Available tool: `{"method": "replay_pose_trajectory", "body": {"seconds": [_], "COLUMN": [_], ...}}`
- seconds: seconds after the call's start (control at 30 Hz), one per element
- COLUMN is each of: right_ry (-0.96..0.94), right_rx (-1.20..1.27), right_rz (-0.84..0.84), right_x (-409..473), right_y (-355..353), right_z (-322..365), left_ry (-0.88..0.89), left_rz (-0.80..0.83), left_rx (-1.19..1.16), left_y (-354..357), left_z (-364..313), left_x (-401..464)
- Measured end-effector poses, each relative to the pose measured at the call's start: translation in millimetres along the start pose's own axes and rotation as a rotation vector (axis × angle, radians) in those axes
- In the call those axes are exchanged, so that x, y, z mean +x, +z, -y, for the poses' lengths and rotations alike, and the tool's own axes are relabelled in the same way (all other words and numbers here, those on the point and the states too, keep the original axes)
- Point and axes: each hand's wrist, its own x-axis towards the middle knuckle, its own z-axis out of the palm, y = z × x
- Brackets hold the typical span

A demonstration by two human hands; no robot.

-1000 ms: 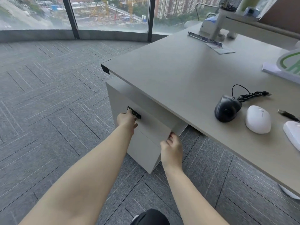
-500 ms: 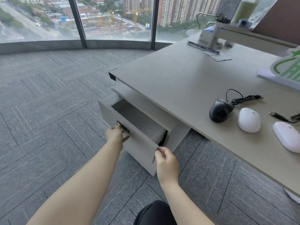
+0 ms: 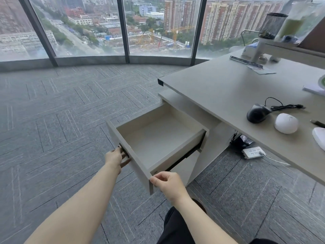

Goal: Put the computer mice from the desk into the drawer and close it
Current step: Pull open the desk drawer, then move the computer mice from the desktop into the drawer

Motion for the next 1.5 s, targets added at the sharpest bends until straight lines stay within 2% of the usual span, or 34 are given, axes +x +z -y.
{"method": "replay_pose_trajectory", "body": {"seconds": [0.23, 0.33, 0.4, 0.47, 0.53, 0.6, 0.73, 0.8, 0.9, 0.93, 1.03, 1.13, 1.23, 1.33, 1.5], "right_ry": [-0.02, -0.035, -0.065, -0.101, -0.157, -0.223, -0.38, -0.439, -0.293, -0.197, 0.079, 0.224, 0.27, 0.271, 0.302], "right_rx": [-0.039, -0.067, -0.083, -0.1, -0.095, -0.117, -0.158, -0.273, -0.515, -0.578, -0.68, -0.696, -0.809, -0.849, -0.794], "right_rz": [0.065, 0.081, 0.033, -0.042, -0.152, -0.298, -0.661, -0.864, -1.047, -1.04, -0.873, -0.753, -0.701, -0.713, -0.704], "right_x": [-15, -18, -22, -24, -23, -22, -27, -27, -17, -13, 0, 9, 13, 12, 7], "right_y": [25, 22, 12, -4, -32, -68, -153, -199, -265, -284, -327, -348, -357, -367, -373], "right_z": [0, 3, 11, 25, 43, 62, 88, 92, 86, 83, 74, 67, 62, 65, 69], "left_ry": [0.017, 0.023, 0.168, 0.427, 0.672, 0.82, 0.926, 0.936, 0.939, 0.948, 0.94, 0.964, 1.074, 1.145, 1.07], "left_rz": [0.009, -0.042, -0.16, -0.216, -0.121, 0.032, 0.354, 0.498, 0.669, 0.714, 0.792, 0.767, 0.677, 0.582, 0.531], "left_rx": [0.064, 0.175, 0.396, 0.615, 0.668, 0.678, 0.738, 0.788, 0.913, 0.97, 1.118, 1.254, 1.374, 1.385, 1.223], "left_y": [-38, -36, -30, -18, 9, 51, 151, 201, 270, 290, 343, 377, 396, 405, 392], "left_z": [0, -5, -16, -28, -40, -47, -39, -30, -17, -12, 5, 19, 27, 28, 15], "left_x": [-5, -16, -31, -50, -80, -107, -163, -187, -218, -225, -236, -232, -226, -223, -218]}}
